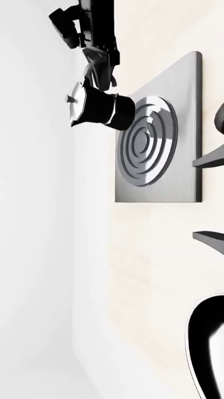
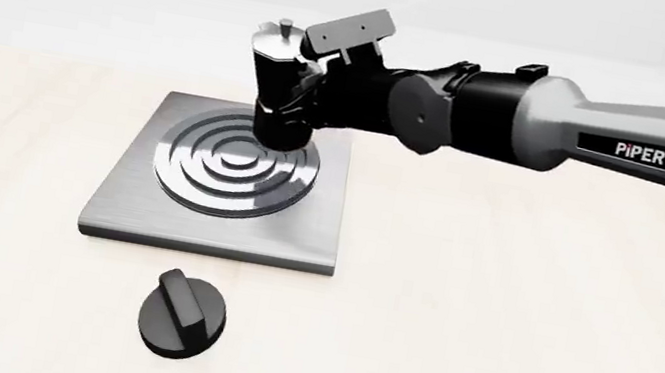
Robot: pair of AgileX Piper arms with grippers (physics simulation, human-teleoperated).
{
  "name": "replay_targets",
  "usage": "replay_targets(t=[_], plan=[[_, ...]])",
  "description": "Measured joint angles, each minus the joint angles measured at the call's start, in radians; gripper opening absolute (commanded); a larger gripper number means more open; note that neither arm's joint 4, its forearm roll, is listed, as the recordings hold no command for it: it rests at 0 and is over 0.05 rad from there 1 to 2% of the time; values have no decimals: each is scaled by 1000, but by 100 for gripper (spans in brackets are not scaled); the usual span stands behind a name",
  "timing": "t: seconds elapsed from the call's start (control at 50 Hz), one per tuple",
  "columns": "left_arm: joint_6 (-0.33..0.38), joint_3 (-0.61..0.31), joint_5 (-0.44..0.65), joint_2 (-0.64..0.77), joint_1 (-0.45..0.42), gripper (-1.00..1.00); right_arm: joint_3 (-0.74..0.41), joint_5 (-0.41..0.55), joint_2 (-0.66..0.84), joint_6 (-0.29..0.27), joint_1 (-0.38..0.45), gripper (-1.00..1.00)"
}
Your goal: Turn on the stove and put the moka pot on it.
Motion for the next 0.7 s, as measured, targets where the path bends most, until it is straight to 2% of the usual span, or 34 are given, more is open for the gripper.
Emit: replay_targets(t=[0.26,0.7], plan=[[0,0,3,0,-3,100,-86,10,79,12,25,-100],[0,0,5,-1,-5,100,-157,5,169,32,50,-100]])
